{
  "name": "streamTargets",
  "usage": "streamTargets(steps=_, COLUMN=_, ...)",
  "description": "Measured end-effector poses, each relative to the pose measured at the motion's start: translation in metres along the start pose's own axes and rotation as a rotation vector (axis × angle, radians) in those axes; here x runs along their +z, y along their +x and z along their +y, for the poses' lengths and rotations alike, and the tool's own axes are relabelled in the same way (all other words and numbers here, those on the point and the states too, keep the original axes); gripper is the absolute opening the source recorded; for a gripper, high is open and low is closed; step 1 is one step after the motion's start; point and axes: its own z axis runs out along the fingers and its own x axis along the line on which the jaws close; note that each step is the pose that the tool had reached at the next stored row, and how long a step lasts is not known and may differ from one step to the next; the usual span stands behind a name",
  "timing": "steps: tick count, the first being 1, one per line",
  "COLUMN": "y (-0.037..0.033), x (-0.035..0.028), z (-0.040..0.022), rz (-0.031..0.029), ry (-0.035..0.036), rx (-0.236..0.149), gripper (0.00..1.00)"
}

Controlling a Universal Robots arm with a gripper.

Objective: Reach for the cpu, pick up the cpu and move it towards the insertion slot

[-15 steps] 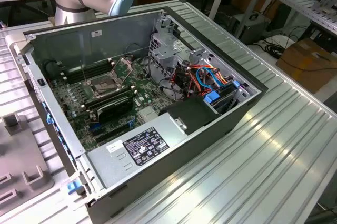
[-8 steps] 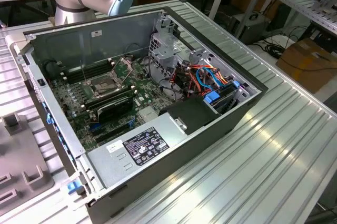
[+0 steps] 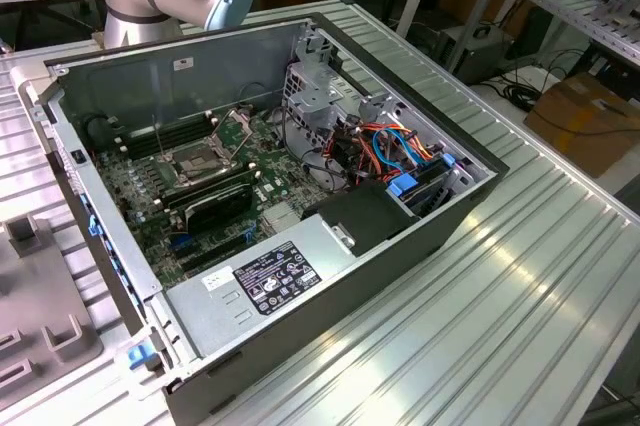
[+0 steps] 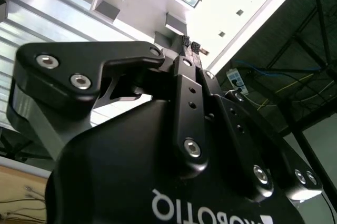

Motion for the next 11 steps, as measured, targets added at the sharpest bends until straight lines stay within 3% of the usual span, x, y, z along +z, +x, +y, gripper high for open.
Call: streamTargets(steps=11, y=0.0043, x=0.0, z=0.0, rz=0.0004, ry=0.0, rx=0.0, gripper=0.11)
